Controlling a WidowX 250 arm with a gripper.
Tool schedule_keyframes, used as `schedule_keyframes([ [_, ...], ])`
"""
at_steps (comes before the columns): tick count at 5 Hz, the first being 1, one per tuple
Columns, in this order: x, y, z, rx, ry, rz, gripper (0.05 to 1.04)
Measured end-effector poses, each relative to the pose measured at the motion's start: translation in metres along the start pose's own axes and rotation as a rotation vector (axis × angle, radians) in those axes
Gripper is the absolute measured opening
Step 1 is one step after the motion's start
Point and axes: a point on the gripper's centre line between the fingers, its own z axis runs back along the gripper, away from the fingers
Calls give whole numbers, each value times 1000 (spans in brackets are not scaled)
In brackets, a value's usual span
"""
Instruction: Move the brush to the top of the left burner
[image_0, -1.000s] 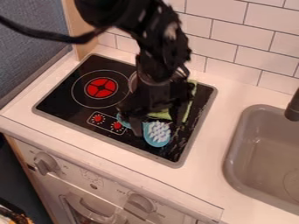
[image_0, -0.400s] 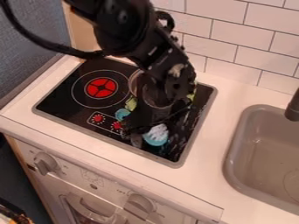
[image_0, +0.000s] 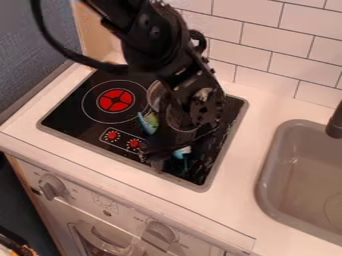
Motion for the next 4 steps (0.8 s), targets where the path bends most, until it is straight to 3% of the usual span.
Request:
schedule_keyframes([
  [1,3,-5,-3,-6,-3,-23,946],
  [2,5,-6,-5,-17,-9,-27,673],
  [3,3,-4,-5,-19,-6,-28,537],
  [4,1,0,-4,-16,-2,-22,537],
])
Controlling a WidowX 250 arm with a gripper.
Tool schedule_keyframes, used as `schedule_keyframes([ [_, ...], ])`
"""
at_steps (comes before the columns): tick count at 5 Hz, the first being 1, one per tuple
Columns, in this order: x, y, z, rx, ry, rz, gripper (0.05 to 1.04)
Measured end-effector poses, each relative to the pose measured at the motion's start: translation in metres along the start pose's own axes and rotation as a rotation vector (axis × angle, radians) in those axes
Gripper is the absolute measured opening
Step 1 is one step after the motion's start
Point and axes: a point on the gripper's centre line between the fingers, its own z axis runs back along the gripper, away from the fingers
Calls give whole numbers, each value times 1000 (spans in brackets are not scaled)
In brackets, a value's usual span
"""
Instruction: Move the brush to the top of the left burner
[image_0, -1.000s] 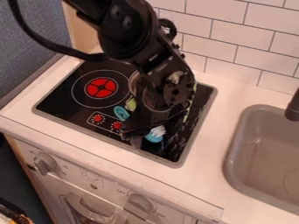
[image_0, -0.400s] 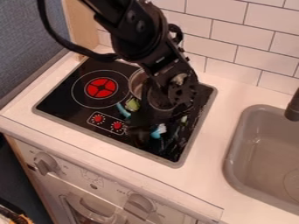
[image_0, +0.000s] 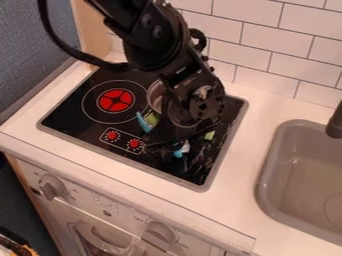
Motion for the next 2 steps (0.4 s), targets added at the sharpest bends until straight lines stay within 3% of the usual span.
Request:
schedule_keyframes([
  [2,-8,14,6,-11,5,7,536],
])
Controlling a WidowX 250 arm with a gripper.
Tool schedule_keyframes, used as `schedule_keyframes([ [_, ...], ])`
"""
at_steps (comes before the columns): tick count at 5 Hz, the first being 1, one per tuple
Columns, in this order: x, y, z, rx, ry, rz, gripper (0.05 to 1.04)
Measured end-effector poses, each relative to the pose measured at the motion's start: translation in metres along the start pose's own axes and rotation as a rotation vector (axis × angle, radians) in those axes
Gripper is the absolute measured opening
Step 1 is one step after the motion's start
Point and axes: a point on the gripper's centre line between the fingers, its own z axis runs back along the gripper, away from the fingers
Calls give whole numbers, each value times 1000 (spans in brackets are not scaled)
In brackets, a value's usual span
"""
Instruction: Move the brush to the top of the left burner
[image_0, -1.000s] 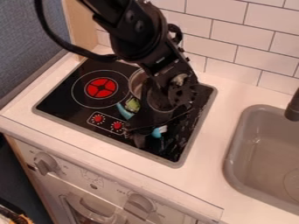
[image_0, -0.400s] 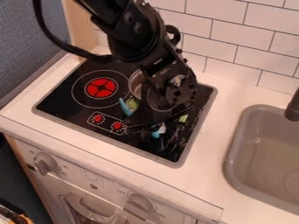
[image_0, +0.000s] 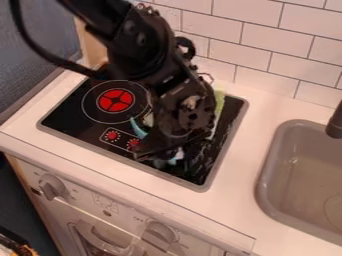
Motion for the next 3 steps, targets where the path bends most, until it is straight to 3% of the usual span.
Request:
schedule_keyframes([
  [2,4,24,12,23,-23,48,536],
  [3,20,30,29,9,-20,23,536],
])
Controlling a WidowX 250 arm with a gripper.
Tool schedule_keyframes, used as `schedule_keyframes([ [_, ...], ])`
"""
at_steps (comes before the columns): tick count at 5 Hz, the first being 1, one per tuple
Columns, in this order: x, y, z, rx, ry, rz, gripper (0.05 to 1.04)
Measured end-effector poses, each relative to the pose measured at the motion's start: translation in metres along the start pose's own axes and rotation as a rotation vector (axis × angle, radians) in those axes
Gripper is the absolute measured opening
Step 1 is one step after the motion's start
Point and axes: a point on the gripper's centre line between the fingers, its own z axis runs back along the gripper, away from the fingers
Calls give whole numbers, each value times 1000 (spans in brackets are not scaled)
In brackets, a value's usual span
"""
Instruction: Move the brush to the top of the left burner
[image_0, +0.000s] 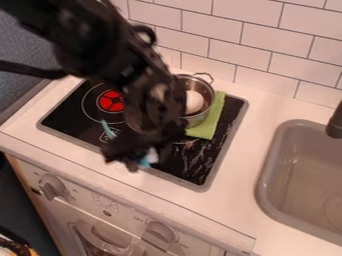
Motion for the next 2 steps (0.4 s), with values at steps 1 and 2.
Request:
schedule_keyframes([
  [1,26,1,23,-40,-20,4,536],
  [2,57,-4,33,-85,-26,-21,536],
])
